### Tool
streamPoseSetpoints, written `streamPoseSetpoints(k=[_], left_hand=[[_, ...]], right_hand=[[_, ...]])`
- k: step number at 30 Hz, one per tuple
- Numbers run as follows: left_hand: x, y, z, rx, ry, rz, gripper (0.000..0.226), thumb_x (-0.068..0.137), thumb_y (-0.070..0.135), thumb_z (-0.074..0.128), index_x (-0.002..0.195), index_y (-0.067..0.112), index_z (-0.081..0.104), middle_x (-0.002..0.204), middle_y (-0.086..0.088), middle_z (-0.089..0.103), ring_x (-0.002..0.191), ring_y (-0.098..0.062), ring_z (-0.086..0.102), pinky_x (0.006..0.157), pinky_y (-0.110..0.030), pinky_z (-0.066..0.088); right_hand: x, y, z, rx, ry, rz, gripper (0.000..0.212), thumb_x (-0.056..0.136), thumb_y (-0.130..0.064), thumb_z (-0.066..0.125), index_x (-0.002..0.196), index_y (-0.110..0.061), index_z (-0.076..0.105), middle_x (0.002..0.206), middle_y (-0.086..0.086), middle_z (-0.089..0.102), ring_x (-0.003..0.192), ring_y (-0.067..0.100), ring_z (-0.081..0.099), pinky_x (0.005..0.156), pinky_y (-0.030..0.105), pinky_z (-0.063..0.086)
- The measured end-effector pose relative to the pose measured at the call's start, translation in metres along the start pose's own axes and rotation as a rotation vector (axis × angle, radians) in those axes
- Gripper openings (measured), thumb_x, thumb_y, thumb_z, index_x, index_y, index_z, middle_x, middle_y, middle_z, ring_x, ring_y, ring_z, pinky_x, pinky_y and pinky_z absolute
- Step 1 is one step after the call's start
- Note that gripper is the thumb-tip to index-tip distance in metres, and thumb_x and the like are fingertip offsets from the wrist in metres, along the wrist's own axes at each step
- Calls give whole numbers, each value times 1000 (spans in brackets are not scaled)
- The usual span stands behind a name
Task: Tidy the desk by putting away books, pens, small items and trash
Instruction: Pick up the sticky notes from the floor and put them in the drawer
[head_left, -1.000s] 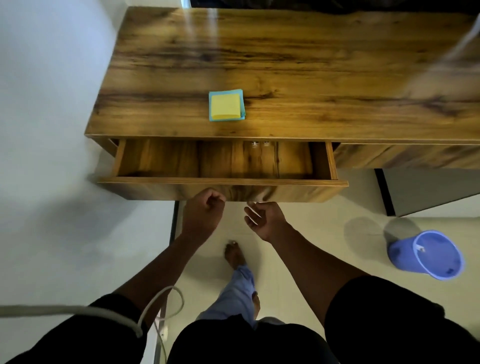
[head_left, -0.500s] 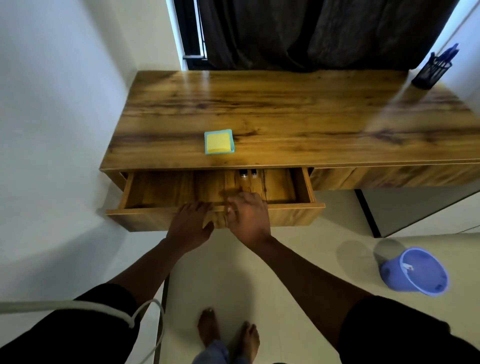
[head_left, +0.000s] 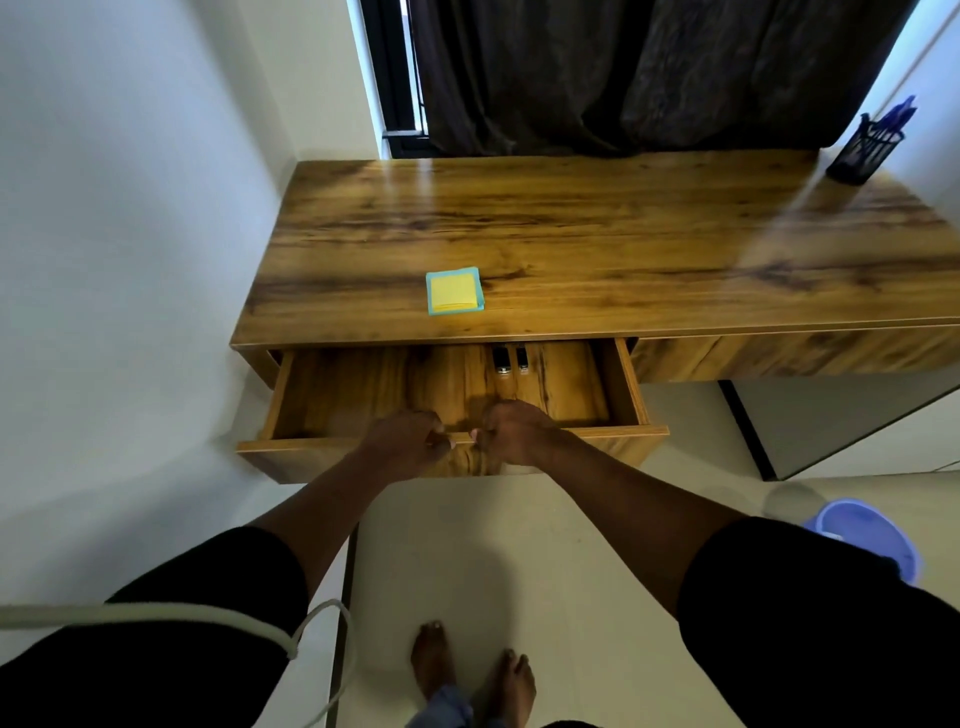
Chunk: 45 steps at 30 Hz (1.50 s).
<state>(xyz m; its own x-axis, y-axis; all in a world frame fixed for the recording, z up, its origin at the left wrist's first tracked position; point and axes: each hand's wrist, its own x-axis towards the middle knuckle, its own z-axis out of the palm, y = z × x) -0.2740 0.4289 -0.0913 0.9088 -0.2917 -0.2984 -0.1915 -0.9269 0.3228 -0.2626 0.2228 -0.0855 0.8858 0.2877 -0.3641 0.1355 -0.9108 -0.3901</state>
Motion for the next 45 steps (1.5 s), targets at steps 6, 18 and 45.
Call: streamPoseSetpoints(k=[6,18,45], left_hand=[[-5,6,5,-74,-110,-29,31,97,43,63,109,16,71,103,0,67,87,-8,60,74,-26,49],[-10,7,14,-133,-276,-139,29,83,54,74,83,29,60,96,5,60,89,-11,57,72,-29,44],[-9,4,40,-434,-931,-468,49,108,33,40,84,6,73,96,-10,72,84,-22,67,91,-36,54]], right_hand=[[-5,-2,-5,21,-172,-16,20,94,-39,64,86,-20,66,110,2,63,102,21,59,79,36,51],[-8,-2,5,-59,-369,-80,45,87,-40,72,121,-13,63,109,-2,48,108,21,53,87,35,49],[-14,8,42,253,-985,266,45,95,-38,68,126,-6,68,138,10,62,129,26,55,107,51,46]])
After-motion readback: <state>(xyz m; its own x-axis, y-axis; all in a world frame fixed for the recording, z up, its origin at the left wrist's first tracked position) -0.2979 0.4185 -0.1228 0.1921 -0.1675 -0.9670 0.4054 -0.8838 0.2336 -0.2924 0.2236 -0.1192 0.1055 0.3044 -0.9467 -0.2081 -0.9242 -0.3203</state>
